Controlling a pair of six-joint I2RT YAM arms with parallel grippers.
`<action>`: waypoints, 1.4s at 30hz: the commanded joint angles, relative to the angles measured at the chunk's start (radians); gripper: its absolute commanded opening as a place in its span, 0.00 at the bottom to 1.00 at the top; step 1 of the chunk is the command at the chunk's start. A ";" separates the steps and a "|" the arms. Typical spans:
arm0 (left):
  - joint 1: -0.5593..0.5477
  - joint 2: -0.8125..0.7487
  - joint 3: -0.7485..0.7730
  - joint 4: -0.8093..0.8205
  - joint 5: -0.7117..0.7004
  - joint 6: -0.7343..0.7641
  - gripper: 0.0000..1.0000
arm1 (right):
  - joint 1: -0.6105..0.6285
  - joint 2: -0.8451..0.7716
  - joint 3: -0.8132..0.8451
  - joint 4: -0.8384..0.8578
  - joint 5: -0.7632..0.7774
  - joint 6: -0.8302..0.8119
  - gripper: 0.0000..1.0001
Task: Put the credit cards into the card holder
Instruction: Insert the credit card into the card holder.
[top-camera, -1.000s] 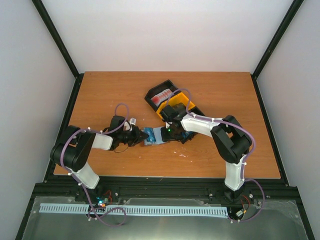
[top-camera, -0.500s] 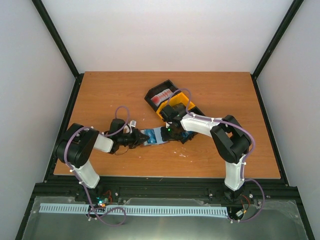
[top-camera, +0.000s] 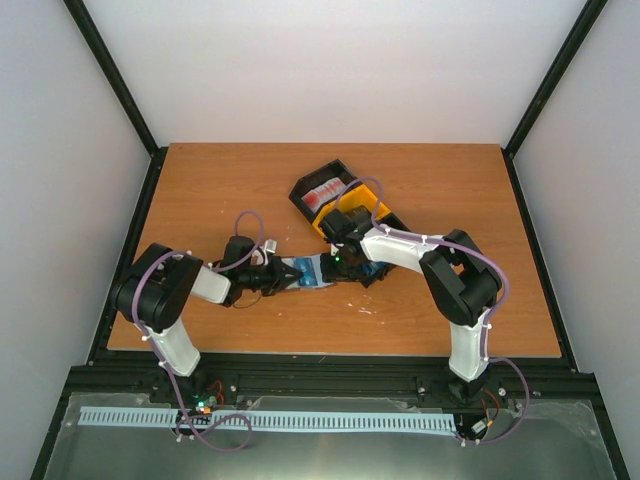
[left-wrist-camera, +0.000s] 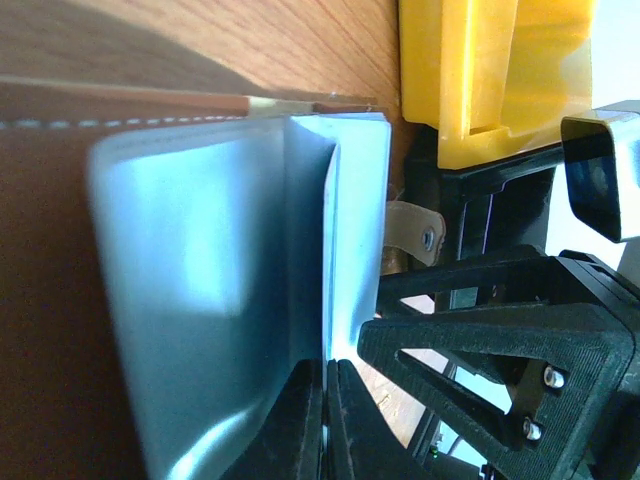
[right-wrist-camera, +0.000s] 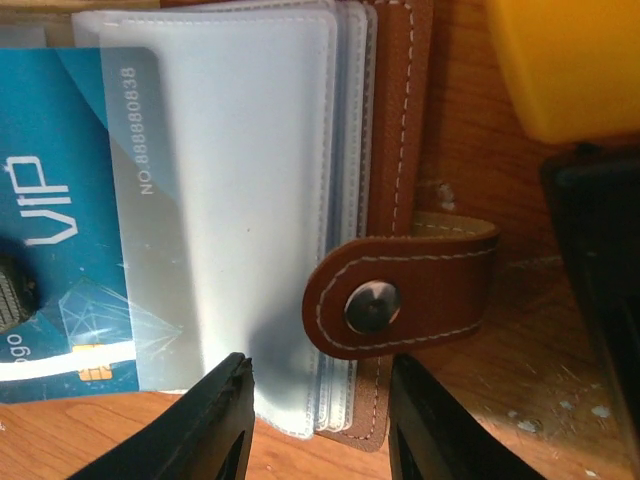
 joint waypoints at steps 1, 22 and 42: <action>-0.031 0.019 0.048 -0.067 -0.012 0.041 0.01 | 0.018 0.063 -0.006 0.009 -0.045 0.013 0.38; -0.033 -0.113 0.151 -0.495 -0.167 0.185 0.39 | 0.018 0.070 0.001 0.008 -0.030 0.014 0.38; -0.033 -0.122 0.301 -0.762 -0.223 0.381 0.24 | 0.018 0.097 0.029 0.001 -0.076 -0.022 0.39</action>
